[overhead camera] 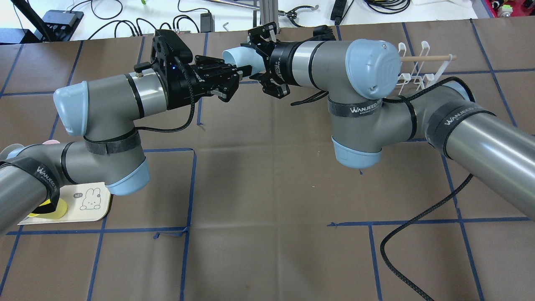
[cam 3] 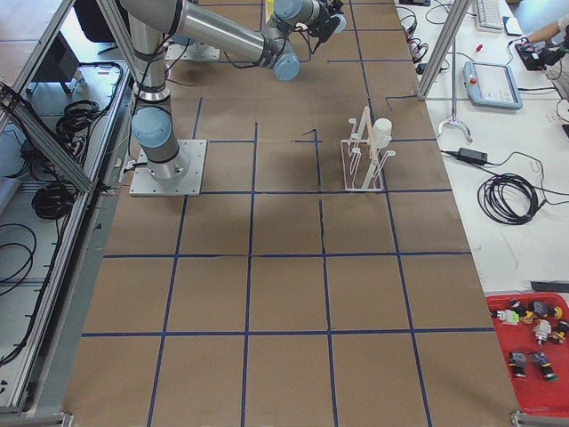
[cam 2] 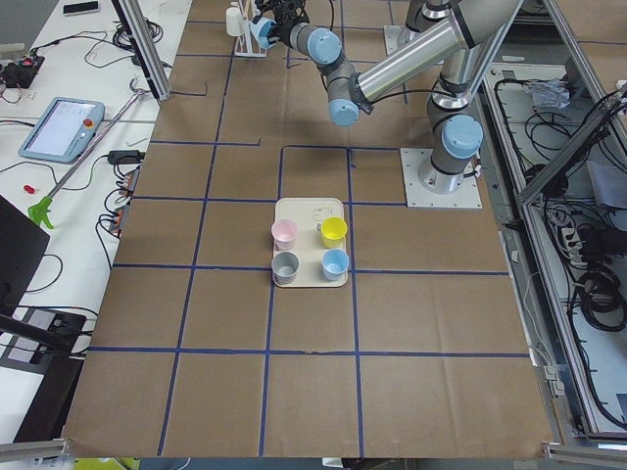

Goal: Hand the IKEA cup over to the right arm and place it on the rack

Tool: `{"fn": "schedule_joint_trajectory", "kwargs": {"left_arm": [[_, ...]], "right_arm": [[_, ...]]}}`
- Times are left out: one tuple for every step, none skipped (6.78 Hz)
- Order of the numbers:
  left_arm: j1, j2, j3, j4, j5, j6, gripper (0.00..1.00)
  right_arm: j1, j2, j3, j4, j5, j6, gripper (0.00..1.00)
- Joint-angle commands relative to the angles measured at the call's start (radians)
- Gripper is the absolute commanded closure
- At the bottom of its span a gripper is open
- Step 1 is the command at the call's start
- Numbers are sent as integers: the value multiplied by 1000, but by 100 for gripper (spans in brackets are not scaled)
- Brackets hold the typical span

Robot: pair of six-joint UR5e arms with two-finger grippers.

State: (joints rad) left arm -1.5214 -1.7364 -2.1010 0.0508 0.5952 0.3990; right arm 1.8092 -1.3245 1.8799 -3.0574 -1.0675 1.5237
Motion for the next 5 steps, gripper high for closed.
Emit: {"fn": "schedule_joint_trajectory", "kwargs": {"left_arm": [[0, 1, 4, 0, 0, -31, 5], [0, 3, 4, 0, 0, -31, 1], [1, 8, 6, 0, -2, -31, 1], [13, 21, 7, 0, 0, -29, 1], [35, 29, 6, 0, 11, -28, 1]], "right_arm": [[-1, -2, -1, -1, 8, -2, 67], [-1, -2, -1, -1, 8, -2, 69], [-1, -1, -2, -3, 8, -5, 72], [-2, 5, -7, -4, 9, -7, 76], [-20, 8, -8, -20, 9, -13, 78]]}}
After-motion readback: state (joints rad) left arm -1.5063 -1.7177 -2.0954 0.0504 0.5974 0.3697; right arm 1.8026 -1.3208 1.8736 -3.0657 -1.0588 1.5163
